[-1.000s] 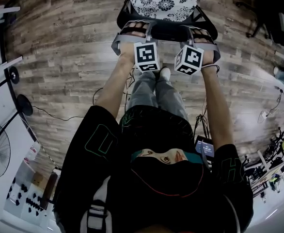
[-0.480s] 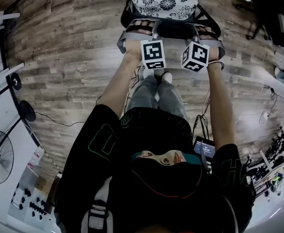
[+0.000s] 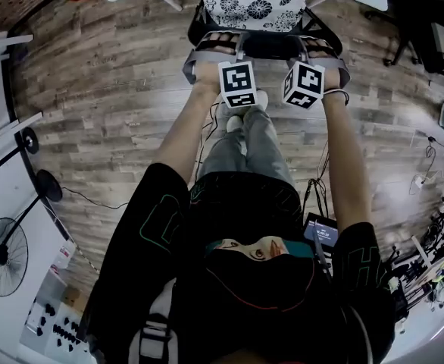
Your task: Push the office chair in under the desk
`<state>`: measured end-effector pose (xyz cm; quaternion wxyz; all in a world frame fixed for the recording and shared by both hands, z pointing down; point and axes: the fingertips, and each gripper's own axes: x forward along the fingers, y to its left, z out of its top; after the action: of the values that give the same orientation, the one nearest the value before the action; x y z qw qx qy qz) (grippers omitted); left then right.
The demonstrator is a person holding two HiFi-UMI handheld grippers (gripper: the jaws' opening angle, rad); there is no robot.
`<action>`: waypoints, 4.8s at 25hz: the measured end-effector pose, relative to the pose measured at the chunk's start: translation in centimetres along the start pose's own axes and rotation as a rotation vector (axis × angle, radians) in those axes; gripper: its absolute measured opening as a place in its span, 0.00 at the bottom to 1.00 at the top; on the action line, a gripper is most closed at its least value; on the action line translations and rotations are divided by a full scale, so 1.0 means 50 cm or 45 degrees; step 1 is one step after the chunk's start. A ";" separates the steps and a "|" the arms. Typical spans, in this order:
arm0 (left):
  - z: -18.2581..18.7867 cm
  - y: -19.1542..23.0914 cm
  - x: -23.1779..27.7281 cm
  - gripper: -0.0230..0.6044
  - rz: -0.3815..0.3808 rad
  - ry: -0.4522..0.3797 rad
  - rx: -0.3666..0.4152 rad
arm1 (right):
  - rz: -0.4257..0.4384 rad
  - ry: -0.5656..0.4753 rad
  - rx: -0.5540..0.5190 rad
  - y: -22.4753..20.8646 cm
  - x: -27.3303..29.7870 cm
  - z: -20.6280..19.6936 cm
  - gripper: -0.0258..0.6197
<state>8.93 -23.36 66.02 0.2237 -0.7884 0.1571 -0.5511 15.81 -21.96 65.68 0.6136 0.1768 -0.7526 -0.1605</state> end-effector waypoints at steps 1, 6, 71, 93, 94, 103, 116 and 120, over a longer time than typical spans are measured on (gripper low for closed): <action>-0.001 0.006 0.004 0.15 -0.002 -0.001 0.001 | 0.001 0.001 0.001 -0.006 0.004 0.000 0.11; -0.010 0.049 0.030 0.14 0.002 0.000 0.004 | -0.001 -0.004 -0.004 -0.052 0.027 -0.002 0.11; -0.050 0.248 0.145 0.17 0.025 0.014 0.044 | -0.011 -0.003 0.015 -0.263 0.132 -0.013 0.15; -0.092 0.250 0.123 0.26 0.006 0.149 -0.042 | 0.019 -0.011 0.127 -0.264 0.104 0.002 0.31; -0.092 0.250 0.117 0.27 0.001 0.149 -0.038 | 0.034 -0.017 0.130 -0.262 0.098 0.003 0.31; -0.083 0.234 0.069 0.34 -0.178 0.109 0.006 | 0.249 -0.110 0.238 -0.257 0.027 0.000 0.32; 0.062 0.347 -0.035 0.16 -0.166 -0.319 -0.064 | 0.218 -0.329 0.498 -0.414 -0.069 0.037 0.19; 0.102 0.441 -0.054 0.15 -0.063 -0.430 -0.190 | 0.107 -0.410 0.608 -0.505 -0.083 0.042 0.18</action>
<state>12.76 -39.85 50.78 0.1742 -0.8877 0.1383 -0.4031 16.24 -42.37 50.10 0.4335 0.2570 -0.8635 0.0208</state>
